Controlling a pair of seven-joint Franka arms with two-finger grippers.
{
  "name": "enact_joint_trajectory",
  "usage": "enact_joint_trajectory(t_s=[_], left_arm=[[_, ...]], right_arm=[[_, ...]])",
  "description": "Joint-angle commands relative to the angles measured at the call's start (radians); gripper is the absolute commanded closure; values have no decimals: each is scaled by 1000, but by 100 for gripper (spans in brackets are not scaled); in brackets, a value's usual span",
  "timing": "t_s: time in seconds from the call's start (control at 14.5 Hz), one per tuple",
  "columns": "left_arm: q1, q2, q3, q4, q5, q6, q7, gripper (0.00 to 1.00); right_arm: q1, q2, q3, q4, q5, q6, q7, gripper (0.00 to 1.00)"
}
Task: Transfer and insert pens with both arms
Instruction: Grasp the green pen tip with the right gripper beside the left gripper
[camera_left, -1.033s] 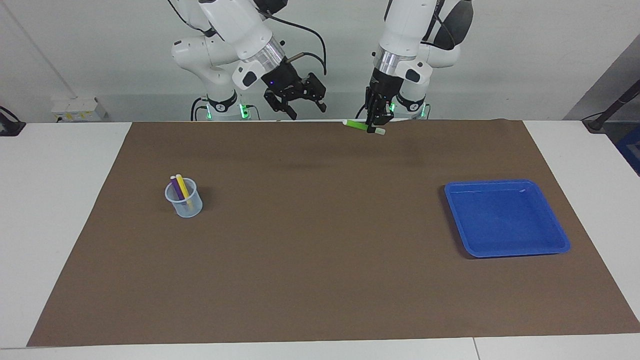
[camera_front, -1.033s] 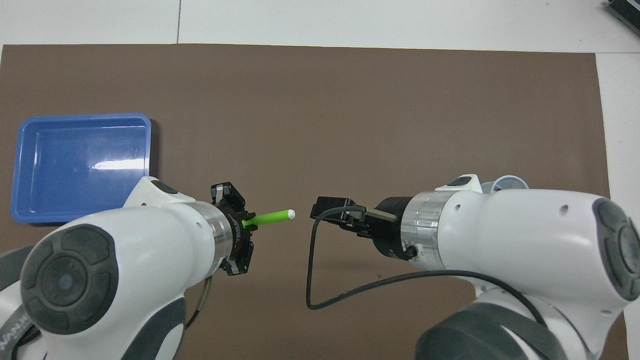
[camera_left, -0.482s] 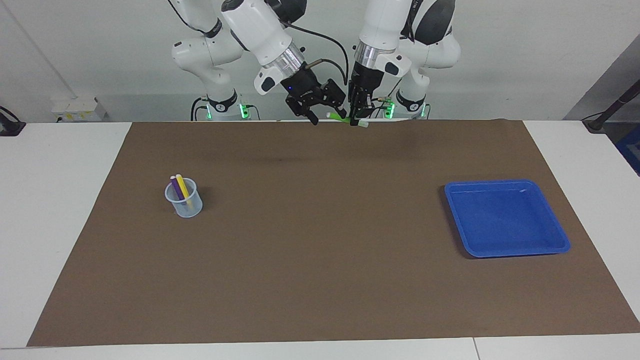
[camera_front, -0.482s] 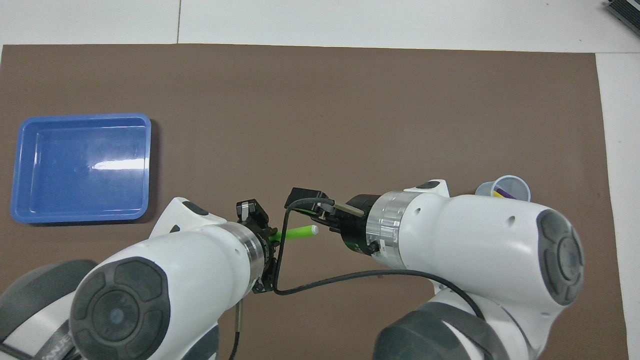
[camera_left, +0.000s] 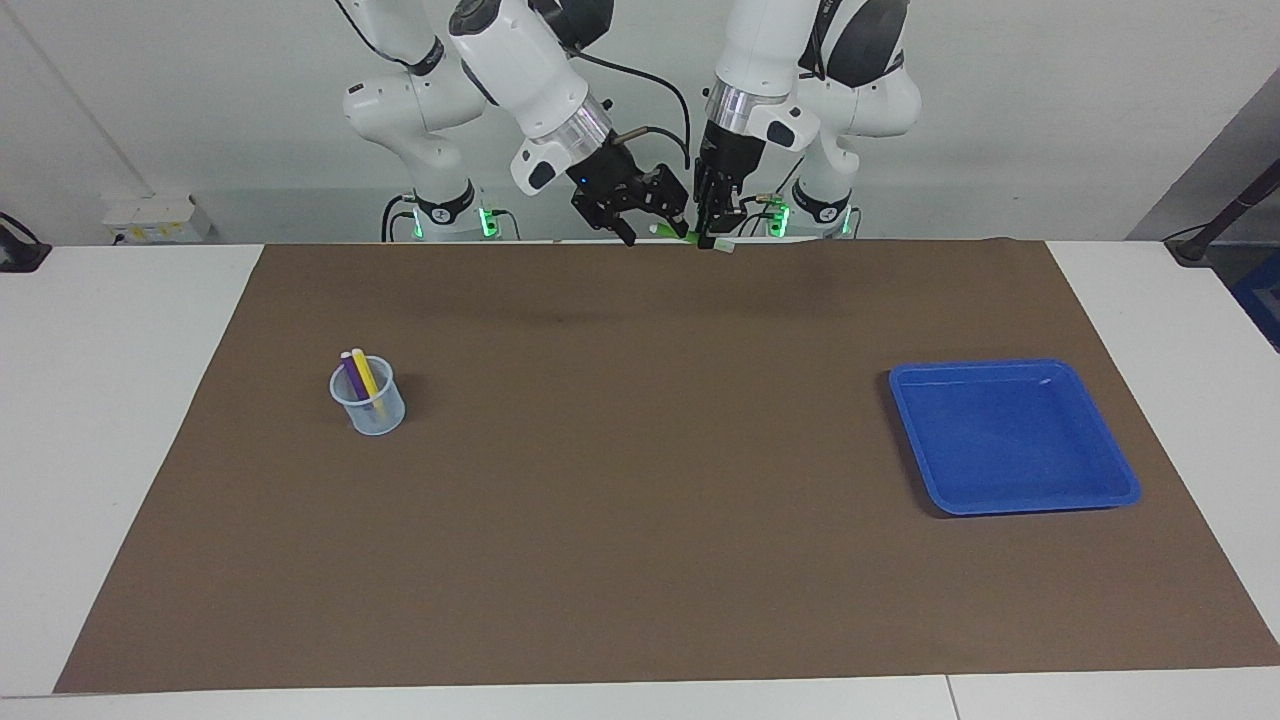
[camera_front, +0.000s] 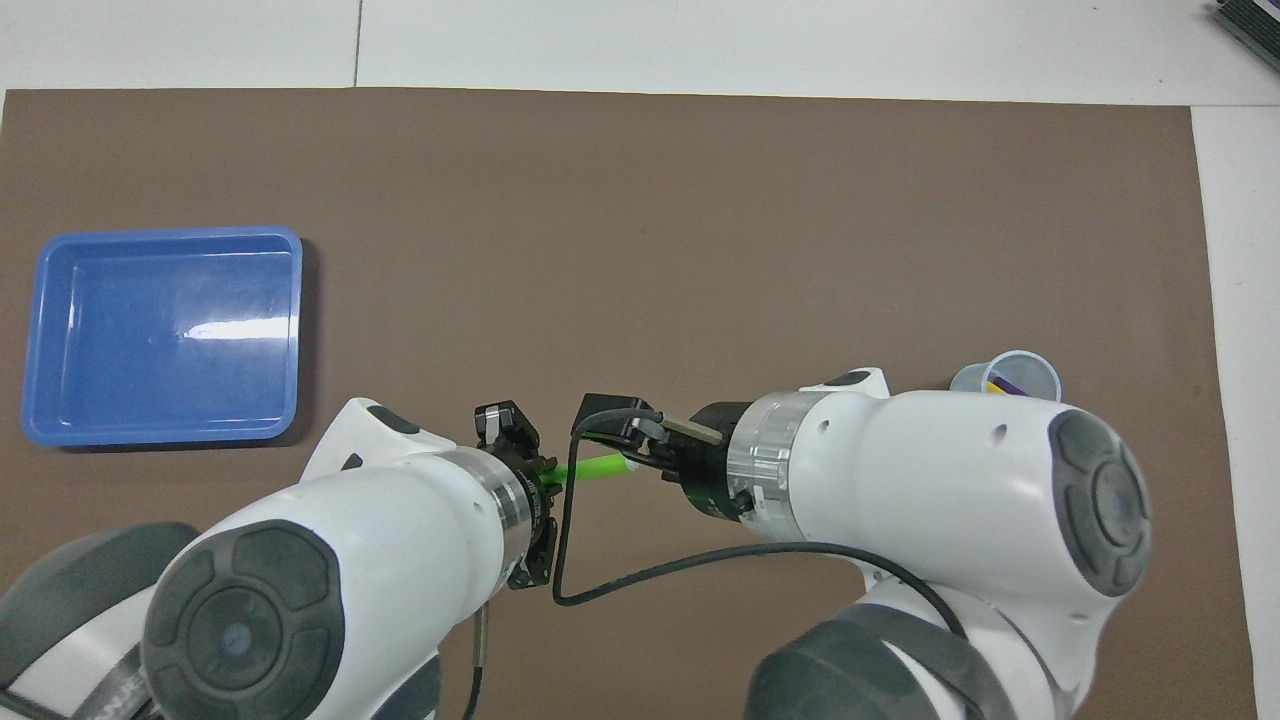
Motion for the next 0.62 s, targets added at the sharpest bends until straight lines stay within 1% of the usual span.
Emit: enact_joint_trajectory(t_s=[0.0, 0.21, 0.34, 0.48, 0.55], left_arm=[[-17, -13, 7, -1, 7, 0, -25, 100], [-22, -13, 7, 1, 7, 1, -29, 100], [-22, -13, 7, 1, 4, 0, -34, 100], [-22, -13, 7, 1, 4, 4, -57, 100], [-22, -13, 6, 1, 2, 10, -63, 100]], right_arm=[[-3, -23, 3, -15, 21, -23, 0, 16], [-2, -21, 3, -9, 21, -21, 0, 17], [-3, -20, 20, -6, 23, -21, 8, 21], [-3, -20, 21, -4, 23, -21, 9, 27], [-3, -20, 23, -2, 23, -21, 10, 29]])
